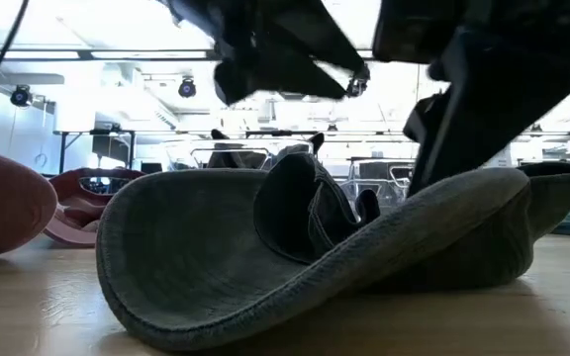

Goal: Pick & Place hat
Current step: Put the black cap into the left transparent bin

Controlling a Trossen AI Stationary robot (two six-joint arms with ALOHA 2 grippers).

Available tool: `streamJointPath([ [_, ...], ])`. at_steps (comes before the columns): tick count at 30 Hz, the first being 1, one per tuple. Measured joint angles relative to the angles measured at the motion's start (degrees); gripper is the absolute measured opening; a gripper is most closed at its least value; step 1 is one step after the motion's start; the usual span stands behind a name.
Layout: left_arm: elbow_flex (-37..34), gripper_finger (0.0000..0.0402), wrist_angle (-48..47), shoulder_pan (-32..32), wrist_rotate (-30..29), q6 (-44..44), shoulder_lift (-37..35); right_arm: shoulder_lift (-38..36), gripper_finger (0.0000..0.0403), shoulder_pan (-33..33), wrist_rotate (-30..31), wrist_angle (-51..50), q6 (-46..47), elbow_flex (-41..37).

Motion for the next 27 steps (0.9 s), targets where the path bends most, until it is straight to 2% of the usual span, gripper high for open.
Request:
streamJointPath([
  [4, 0.21, 0.0167, 0.63, 2.12, 1.96, -0.89, 1.13, -0.09, 0.0224, 2.21, 1.71, -0.01, 2.16, -0.98],
  [9, 0.17, 0.0167, -1.09, 1.87, 5.32, -2.28, 2.96, -0.07, 0.0224, 2.87, 3.40, 0.34, 7.19, -3.52],
  [19, 0.08, 0.0167, -18.92, -0.66, 4.72, -4.86, 3.40, -0.84, 0.0224, 4.18, 3.07, 0.72, 10.17, -7.88],
  [27, -0.01, 0.0167, -19.96, -3.19, 4.15, -7.92, 3.37, -1.90, 0.0224, 4.40, 2.34, -1.29, 10.11, -8.30],
])
